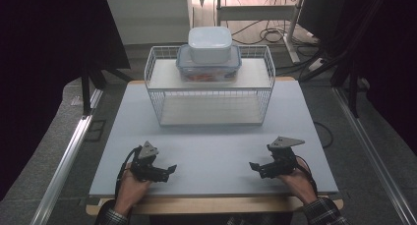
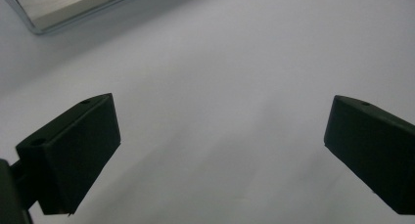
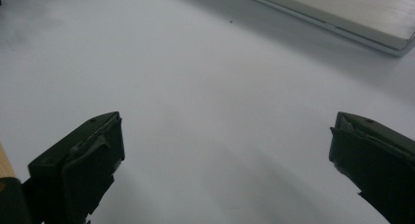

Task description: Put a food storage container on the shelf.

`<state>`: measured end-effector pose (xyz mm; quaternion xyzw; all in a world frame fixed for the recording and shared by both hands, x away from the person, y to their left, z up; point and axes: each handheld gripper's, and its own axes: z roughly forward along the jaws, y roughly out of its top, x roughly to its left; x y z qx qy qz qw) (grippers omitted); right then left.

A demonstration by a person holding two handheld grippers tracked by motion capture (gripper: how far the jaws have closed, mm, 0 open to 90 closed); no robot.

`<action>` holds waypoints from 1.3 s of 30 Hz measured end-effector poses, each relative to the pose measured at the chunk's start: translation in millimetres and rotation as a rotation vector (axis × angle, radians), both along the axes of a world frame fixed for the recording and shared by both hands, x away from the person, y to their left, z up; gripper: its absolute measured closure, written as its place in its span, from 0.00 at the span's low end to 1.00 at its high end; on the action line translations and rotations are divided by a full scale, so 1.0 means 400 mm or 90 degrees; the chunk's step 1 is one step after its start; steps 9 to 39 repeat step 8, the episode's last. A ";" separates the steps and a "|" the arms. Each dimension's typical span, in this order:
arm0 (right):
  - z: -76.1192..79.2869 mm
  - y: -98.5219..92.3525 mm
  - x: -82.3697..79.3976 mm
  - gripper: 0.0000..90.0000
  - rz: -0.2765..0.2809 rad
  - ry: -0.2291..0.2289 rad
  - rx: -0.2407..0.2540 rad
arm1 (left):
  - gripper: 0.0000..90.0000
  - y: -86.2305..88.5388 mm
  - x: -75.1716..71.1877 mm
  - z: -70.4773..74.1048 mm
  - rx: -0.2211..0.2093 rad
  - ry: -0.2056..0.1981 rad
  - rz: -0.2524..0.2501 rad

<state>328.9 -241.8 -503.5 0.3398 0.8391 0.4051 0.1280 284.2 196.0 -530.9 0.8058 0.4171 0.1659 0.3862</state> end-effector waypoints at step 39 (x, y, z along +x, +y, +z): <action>-0.012 -0.002 0.007 0.00 0.001 0.014 -0.010 | 0.00 -0.004 0.003 -0.002 0.000 0.003 -0.003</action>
